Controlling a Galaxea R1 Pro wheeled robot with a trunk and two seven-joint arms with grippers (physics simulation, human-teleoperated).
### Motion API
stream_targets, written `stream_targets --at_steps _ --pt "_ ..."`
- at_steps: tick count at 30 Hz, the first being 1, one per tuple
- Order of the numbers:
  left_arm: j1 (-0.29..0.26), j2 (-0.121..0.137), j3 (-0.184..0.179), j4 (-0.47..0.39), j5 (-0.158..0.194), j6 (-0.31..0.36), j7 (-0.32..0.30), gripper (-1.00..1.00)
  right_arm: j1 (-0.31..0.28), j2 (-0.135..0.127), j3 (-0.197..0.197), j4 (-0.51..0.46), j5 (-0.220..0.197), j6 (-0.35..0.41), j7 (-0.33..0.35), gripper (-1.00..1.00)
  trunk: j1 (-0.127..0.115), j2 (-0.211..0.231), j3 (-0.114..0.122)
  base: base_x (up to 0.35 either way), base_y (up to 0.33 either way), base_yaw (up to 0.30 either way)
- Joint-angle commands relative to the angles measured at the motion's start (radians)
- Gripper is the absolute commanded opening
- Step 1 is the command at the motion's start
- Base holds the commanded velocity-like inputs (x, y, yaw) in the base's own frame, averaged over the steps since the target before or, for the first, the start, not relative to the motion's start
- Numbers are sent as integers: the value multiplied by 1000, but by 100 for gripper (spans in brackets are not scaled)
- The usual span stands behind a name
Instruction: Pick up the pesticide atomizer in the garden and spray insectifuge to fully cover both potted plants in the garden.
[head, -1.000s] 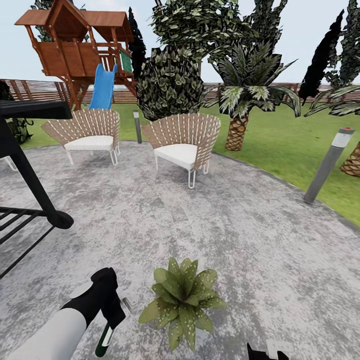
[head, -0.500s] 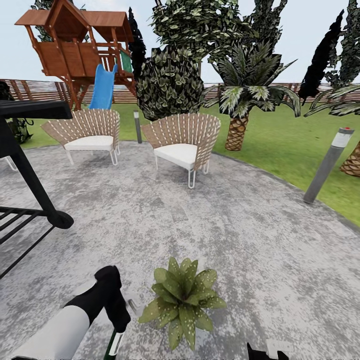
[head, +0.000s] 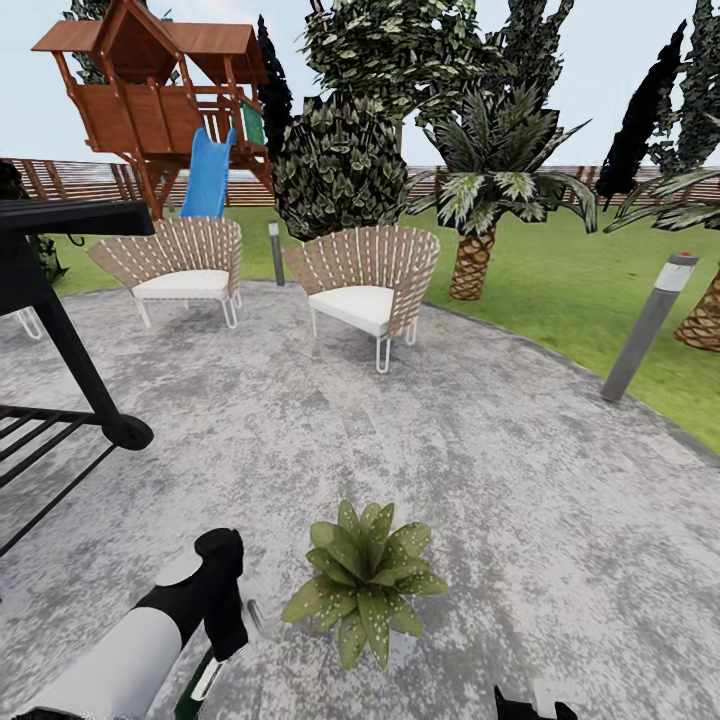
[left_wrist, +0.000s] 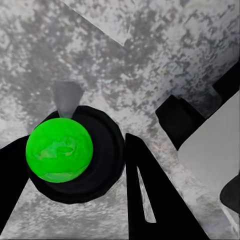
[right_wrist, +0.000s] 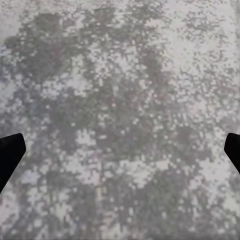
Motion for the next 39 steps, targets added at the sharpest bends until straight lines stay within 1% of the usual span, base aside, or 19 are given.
stream_targets --at_steps 1,2,3,5,7,14,20,26,27,28,29,36,39 --pt "-18 0 -3 -17 -18 11 -10 -100 -1 0 -8 1 10 -3 -2 100 0 0 -1 0 0 0" --pt "-37 0 -3 -41 -28 13 -13 -100 -1 0 -7 1 10 -3 -2 100 0 0 -1 0 0 0" --pt "-43 0 -4 -60 -32 13 -8 -100 -1 0 -8 1 10 -3 -2 100 0 0 -1 0 0 0" --pt "-47 1 -5 -85 -37 12 -3 -100 -1 -1 -7 2 12 -3 -1 100 0 0 -1 0 0 0" --pt "-46 1 -5 -104 -50 10 -3 -100 -1 -5 -7 3 14 -5 -1 100 0 0 -1 0 0 0" --pt "-29 11 -6 -88 -50 5 -5 -100 -1 -6 -7 3 15 -4 0 100 0 0 -1 0 0 0" --pt "-20 4 -5 -89 -50 4 -5 -100 -1 -6 -7 3 15 -5 1 100 0 0 -1 0 0 0" --pt "-20 5 -11 -94 -52 4 -4 -100 -1 -3 -7 1 12 -5 -1 100 0 0 -1 0 0 0" --pt "-20 6 -21 -98 -52 5 -5 -100 -1 -3 -7 0 12 -5 -1 100 0 0 -1 0 0 0" --pt "-20 8 -43 -102 -52 5 -4 -100 -1 -3 -7 0 12 -5 -1 100 0 0 -1 0 29 0" --pt "-20 8 -45 -102 -52 5 -4 -100 -1 -3 -7 0 12 -4 -1 100 0 0 -1 0 57 -16" --pt "-20 5 -47 -102 -52 5 -4 -100 -1 -4 -7 0 11 -4 -1 100 0 0 -1 -98 194 -248" --pt "-20 5 -47 -102 -52 5 -4 -100 -1 -4 -7 0 11 -5 -1 100 0 0 -1 -54 159 -86"
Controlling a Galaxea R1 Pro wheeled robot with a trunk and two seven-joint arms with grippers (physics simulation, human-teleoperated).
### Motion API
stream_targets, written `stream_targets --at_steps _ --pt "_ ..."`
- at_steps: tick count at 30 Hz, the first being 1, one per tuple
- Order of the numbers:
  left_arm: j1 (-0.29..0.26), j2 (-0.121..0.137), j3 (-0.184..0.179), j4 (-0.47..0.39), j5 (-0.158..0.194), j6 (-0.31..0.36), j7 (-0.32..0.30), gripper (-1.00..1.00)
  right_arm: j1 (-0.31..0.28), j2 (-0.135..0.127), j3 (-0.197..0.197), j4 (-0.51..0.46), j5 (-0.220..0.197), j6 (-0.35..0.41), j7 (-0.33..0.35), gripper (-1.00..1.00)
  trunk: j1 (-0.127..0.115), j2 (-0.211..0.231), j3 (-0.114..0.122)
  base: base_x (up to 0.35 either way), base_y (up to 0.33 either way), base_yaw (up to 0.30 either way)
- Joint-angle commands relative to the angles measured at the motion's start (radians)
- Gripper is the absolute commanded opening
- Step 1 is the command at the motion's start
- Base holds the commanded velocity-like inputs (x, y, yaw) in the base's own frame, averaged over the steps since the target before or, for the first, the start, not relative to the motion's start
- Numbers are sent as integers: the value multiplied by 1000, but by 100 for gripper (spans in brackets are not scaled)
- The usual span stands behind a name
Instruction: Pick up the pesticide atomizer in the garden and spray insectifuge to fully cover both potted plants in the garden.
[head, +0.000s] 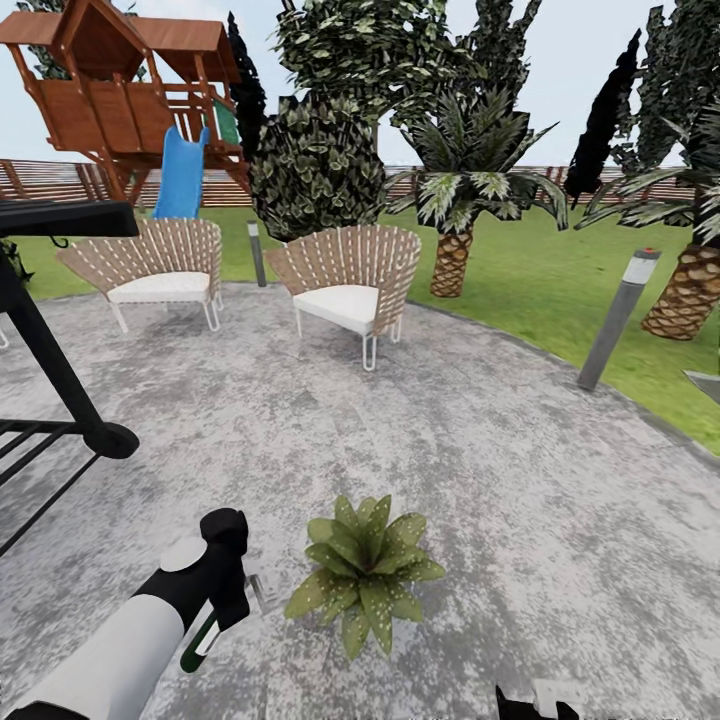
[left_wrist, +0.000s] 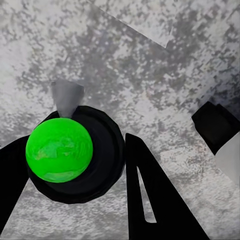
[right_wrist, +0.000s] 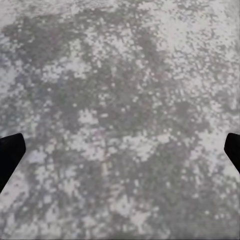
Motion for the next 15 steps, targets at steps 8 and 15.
stream_targets --at_steps 8,15 --pt "0 0 -4 -1 -3 10 -8 -100 -1 -1 -9 0 10 -5 -2 100 0 0 -1 18 159 -5" --pt "0 -1 -3 -1 -3 10 -9 -100 -1 -1 -9 0 10 -4 -1 100 0 0 -1 1 14 -136"
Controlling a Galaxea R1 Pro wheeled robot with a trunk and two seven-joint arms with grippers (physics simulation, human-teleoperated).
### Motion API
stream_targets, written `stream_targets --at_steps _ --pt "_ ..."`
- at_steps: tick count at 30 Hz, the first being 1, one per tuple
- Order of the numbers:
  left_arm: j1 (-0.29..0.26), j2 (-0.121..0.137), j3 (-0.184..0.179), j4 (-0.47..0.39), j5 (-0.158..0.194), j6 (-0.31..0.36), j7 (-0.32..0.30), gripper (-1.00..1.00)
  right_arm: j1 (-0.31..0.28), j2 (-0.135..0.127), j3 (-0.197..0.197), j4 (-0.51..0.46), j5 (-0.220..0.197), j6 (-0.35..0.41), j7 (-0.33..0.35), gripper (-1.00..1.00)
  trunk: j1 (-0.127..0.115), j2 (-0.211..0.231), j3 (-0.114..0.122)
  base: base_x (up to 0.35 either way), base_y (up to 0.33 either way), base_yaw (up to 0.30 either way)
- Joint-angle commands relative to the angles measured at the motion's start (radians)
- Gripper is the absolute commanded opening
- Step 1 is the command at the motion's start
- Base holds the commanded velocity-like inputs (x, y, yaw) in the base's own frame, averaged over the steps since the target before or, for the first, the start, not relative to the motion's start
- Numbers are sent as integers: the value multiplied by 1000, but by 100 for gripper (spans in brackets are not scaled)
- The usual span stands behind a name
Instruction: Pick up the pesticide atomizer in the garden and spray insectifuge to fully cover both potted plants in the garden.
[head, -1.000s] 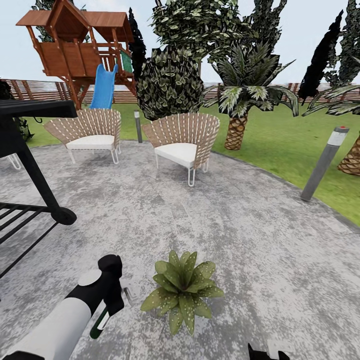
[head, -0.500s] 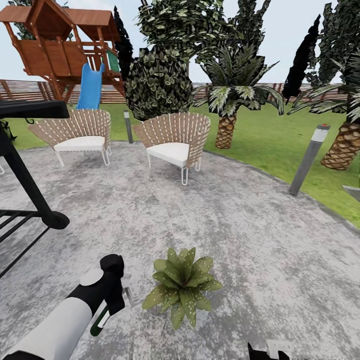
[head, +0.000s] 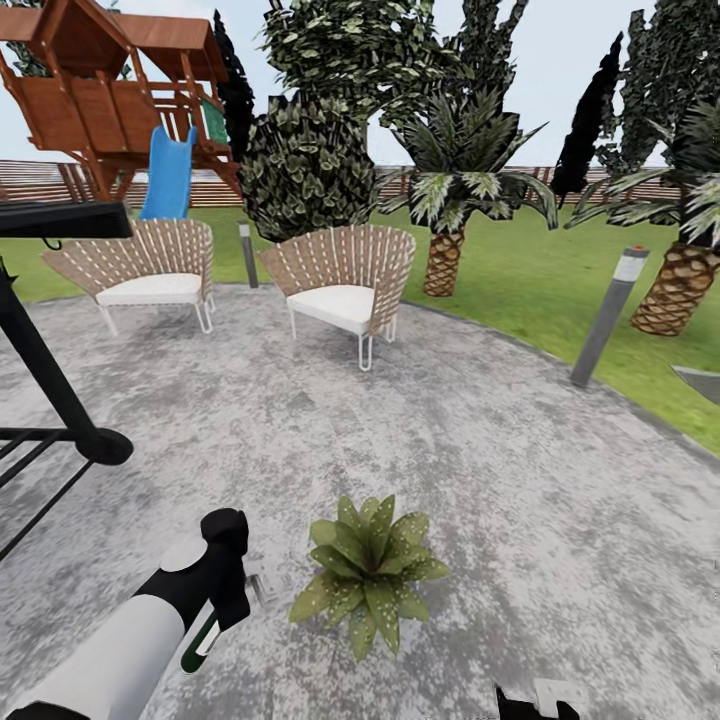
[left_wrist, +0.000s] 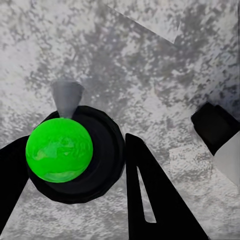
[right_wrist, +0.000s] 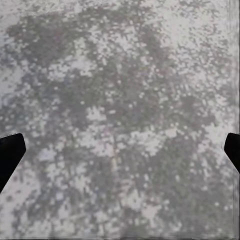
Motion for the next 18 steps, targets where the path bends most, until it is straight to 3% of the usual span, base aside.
stream_targets --at_steps 1,8,12,18 --pt "0 1 -3 -2 -4 10 -8 -100 -1 0 -8 1 10 -3 -1 100 0 0 -1 0 1 -287" --pt "0 2 -4 -1 -4 10 -8 -100 -1 0 -8 1 10 -3 -1 100 0 0 -1 -11 0 -298" --pt "18 9 -4 45 -3 9 -7 -100 -1 0 -8 2 10 -3 -1 100 0 0 -1 -50 0 -294" --pt "31 15 -3 59 -5 8 -6 -100 -1 0 -7 3 10 -3 -2 100 0 0 -1 -57 115 -36"
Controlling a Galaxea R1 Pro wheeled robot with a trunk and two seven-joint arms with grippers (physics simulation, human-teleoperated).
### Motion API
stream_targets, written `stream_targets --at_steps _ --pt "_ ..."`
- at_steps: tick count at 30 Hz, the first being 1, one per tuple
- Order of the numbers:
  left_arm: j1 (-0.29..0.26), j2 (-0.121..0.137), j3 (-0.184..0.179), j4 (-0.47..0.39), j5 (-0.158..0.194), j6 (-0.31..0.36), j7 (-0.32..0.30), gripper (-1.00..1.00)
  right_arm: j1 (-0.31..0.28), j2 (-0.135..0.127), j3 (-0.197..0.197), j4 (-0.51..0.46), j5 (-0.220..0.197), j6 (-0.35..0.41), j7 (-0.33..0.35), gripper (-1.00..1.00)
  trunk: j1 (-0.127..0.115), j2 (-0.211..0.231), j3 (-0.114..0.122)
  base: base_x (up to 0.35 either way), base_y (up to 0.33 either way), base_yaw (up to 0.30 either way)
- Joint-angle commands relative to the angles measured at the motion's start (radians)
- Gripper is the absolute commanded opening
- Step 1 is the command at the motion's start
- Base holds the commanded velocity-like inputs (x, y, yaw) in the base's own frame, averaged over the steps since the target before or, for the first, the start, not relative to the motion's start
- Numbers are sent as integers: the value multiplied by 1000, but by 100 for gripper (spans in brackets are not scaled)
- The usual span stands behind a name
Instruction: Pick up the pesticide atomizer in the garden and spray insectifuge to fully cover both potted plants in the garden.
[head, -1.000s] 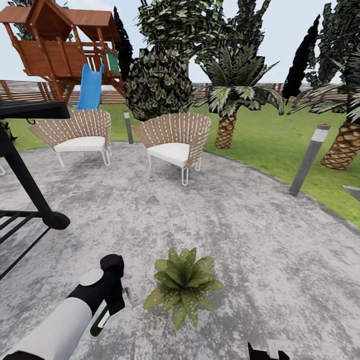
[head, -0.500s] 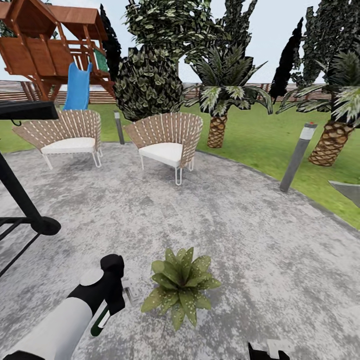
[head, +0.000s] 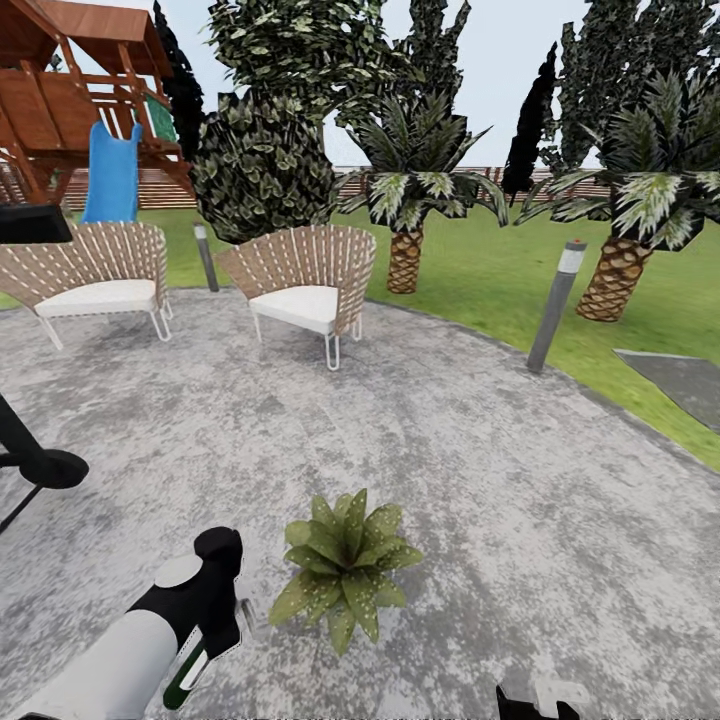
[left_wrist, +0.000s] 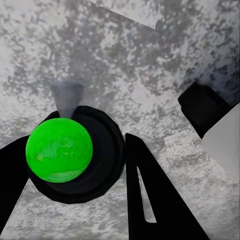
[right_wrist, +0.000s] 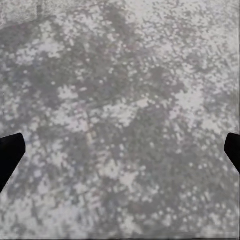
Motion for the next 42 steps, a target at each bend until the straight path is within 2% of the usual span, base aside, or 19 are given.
stream_targets --at_steps 1,7,13,17,22,24,26,29,32,35,42 --pt "-1 1 -3 -4 -2 10 -7 -100 -1 0 -8 1 10 -4 -1 100 0 0 -1 -16 295 0" --pt "-4 -7 -5 -7 -2 10 -6 -100 -1 0 -8 1 10 -4 -1 100 0 0 -1 86 260 0" --pt "-5 -11 -7 -7 -1 11 -2 -100 -1 0 -7 1 10 -4 0 100 0 0 -1 15 26 -41" --pt "5 -10 -2 6 19 13 65 -100 -1 0 -7 1 10 -4 0 100 0 0 -1 0 1 -188" --pt "31 -11 4 7 70 13 93 -100 -1 0 -7 3 11 -4 0 100 0 0 -1 0 0 -15" --pt "32 -8 4 8 134 11 93 -100 -1 0 -7 3 11 -4 0 100 0 0 -1 0 0 0" --pt "33 -2 4 9 179 -1 98 -100 -1 0 -7 3 11 -3 0 100 0 0 -1 0 0 0" --pt "33 1 3 11 183 -7 131 -100 -1 0 -7 3 11 -3 0 100 0 0 -1 0 0 0" --pt "41 4 2 59 180 -8 187 -100 -1 0 -7 3 11 -4 0 100 0 0 -1 0 0 0" --pt "47 9 0 80 181 -9 200 -100 -1 0 -7 3 11 -4 0 100 0 0 -1 0 0 0" --pt "43 8 1 68 180 -8 206 -100 -1 0 -7 3 11 -3 0 100 0 0 -1 26 60 0"
